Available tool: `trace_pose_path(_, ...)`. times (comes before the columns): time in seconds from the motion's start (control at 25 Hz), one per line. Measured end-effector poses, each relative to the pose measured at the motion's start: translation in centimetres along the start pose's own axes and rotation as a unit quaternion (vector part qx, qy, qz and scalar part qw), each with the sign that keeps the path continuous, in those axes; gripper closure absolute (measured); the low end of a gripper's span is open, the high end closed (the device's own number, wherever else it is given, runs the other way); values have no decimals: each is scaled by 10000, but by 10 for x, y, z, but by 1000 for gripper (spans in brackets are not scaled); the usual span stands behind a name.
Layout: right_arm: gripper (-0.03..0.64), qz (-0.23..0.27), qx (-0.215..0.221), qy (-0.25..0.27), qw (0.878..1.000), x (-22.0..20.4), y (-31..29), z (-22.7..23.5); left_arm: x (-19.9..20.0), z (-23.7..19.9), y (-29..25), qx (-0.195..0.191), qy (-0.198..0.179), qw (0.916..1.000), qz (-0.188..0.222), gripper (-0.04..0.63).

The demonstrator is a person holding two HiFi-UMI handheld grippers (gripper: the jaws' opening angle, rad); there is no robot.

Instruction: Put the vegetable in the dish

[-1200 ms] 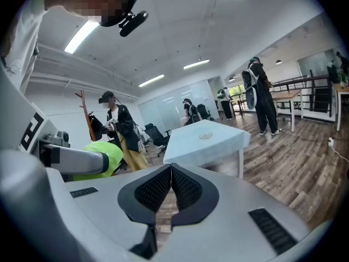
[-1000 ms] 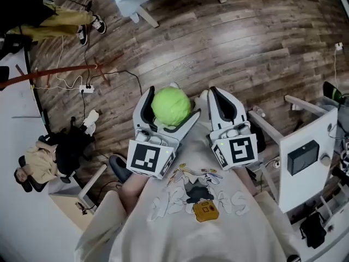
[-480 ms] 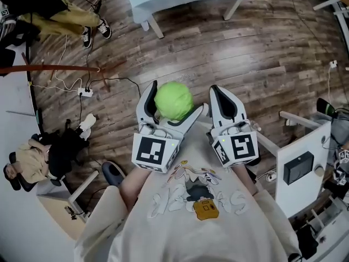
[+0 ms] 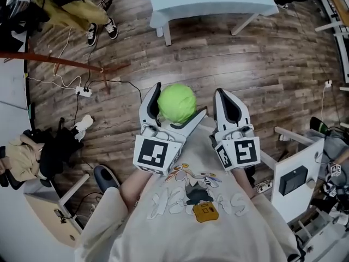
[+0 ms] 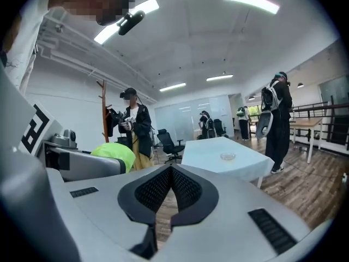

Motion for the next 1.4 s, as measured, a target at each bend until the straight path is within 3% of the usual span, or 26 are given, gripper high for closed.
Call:
trace_pose_path(0.12, 595, -85, -188, 111, 9997, -6, -17, -10, -2, -20, 5, 31, 35, 10000, 84, 60)
trace_pose_path(0.32, 594, -286, -363, -360, 9983, -23, -24, -15, -6, -37, 2, -207, 202, 9996, -54, 60)
trace_pose_path(0.64, 594, -190, -700, -290, 9969, -11, -40, 13, -4, -36, -36, -553, 96, 9983, -136, 59)
trace_pose_path(1.04, 594, -80, -490, -482, 9976, 26, -96, 85, 22, -47, -127, -478, -66, 9986, -231, 60)
trace_pose_path(1.4, 594, -134, -465, -339, 9983, 76, -135, 167, 60, -45, -216, -375, -89, 9989, -253, 60)
Point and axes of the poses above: the fingertips, and each gripper's own axes: y backward along the fingers, z to its right, x out of its top, the point moved 6 cm from there along y, backward along the fingers, and after that the axes turned 11 degrees about -y, right-handed, at the moved point
